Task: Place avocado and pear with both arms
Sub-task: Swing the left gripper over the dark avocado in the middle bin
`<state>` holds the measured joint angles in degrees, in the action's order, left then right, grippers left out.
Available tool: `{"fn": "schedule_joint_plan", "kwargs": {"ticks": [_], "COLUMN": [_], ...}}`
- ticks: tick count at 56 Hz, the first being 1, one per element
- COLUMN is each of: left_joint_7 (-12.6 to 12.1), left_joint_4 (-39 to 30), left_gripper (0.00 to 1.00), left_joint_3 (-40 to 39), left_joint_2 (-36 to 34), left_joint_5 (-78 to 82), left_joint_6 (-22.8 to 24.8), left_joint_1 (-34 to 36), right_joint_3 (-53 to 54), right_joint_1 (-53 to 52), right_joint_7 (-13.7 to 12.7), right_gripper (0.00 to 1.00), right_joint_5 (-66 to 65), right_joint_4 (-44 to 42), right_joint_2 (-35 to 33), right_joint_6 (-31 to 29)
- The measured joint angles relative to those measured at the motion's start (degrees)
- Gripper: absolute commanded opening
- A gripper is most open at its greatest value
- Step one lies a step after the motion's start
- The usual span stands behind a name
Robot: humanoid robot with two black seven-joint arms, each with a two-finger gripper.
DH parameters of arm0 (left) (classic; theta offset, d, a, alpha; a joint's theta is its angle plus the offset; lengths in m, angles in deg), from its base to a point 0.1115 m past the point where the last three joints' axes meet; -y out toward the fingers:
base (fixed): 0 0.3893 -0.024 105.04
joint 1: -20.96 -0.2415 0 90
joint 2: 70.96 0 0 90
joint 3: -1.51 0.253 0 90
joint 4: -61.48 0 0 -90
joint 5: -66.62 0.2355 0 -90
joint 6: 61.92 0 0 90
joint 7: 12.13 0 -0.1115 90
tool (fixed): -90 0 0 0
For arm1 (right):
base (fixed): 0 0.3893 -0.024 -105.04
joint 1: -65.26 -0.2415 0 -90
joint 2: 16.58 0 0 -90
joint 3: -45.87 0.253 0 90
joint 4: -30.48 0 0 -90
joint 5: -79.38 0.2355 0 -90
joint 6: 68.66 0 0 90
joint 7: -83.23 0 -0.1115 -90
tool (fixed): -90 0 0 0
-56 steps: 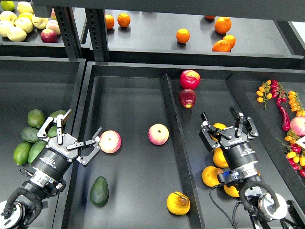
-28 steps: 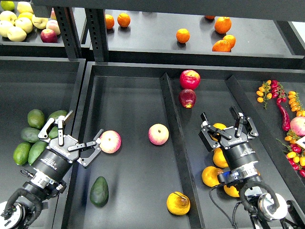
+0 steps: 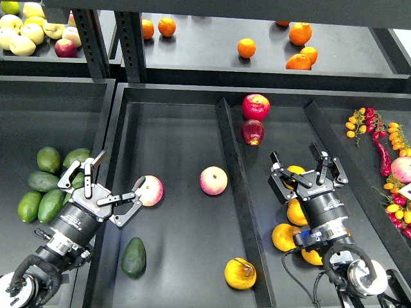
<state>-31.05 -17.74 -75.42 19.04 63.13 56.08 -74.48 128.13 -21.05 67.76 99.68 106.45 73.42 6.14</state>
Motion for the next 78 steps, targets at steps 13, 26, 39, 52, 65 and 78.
{"fn": "schedule_joint_plan", "kwargs": {"ticks": [13,26,39,52,65,78], "left_joint_7": [0.02,-0.88,-5.76,-8.84,-9.09,-9.09], "left_joint_4": [-0.05,-0.07,-0.01,0.64,0.1,0.09], "left_gripper": [1.0,1.0,1.0,1.0,0.99,1.0], "left_joint_3": [0.57,0.34,0.68,3.76,11.28,22.86], "left_joint_2": [0.0,0.0,-0.04,-9.05,-19.36,-27.83], "left_joint_5": [-1.22,-1.29,3.5,5.41,5.5,9.58], "left_joint_6": [0.0,0.0,0.0,0.0,0.0,0.0], "left_joint_1": [0.08,2.28,7.94,17.0,24.07,33.05], "right_joint_3": [0.01,0.02,0.81,1.31,1.94,2.99], "right_joint_1": [0.0,0.02,0.02,-0.21,-1.6,-5.13], "right_joint_7": [0.0,0.0,0.09,0.09,0.1,0.18], "right_gripper": [1.0,1.0,1.0,1.0,1.0,1.0], "right_joint_5": [0.0,0.0,-0.08,-0.17,-0.17,-0.18], "right_joint_4": [0.01,0.02,-0.11,-0.12,-0.13,-0.21], "right_joint_2": [0.0,0.0,0.0,0.0,0.0,0.0], "right_joint_6": [0.0,0.0,0.11,1.23,5.36,10.98]}}
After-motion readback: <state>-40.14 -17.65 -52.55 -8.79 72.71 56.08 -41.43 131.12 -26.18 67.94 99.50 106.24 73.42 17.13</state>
